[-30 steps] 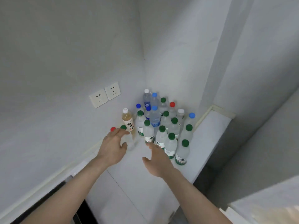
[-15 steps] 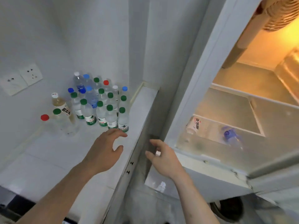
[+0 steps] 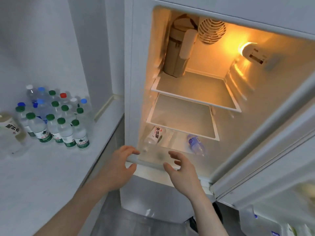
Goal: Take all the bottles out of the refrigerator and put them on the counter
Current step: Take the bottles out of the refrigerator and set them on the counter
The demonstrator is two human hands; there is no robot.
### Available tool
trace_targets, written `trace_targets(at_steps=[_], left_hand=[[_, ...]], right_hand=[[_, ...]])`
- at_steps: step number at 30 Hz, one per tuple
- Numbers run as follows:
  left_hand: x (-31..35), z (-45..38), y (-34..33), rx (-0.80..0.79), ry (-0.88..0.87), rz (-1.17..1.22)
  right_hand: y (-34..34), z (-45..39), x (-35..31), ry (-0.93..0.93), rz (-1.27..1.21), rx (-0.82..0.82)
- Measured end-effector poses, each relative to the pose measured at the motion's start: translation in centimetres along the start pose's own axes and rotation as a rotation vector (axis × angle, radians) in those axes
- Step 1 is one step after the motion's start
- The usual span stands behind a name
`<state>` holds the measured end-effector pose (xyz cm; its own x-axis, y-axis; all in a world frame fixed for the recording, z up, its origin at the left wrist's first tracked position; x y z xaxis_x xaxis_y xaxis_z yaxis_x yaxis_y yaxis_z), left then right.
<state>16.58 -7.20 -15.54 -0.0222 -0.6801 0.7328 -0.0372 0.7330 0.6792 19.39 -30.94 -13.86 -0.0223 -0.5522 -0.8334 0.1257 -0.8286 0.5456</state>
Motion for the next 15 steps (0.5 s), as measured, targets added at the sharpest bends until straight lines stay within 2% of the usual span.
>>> trace_targets(at_steps=[7, 15], left_hand=[[4.8, -1.9, -7.5, -0.026, 0.053, -0.059], [3.4, -9.1, -8.2, -0.041, 0.144, -0.229]], right_hand=[[6.1, -4.3, 5.2, 0.026, 0.175, -0.067], [7.3, -10.2, 8.4, -0.097, 0.306, -0.174]])
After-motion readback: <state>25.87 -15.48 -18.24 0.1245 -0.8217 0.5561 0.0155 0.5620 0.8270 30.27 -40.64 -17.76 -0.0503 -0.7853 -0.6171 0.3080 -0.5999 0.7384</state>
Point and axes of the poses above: each hand's wrist, its own z-axis away from the middle knuckle, its own y-axis out of the back of the hand, x = y × z, the point moved 2 cm from there along -z, towards the middle knuckle, and after that the axes turned 1 degree about y, right-handed, at the moved point
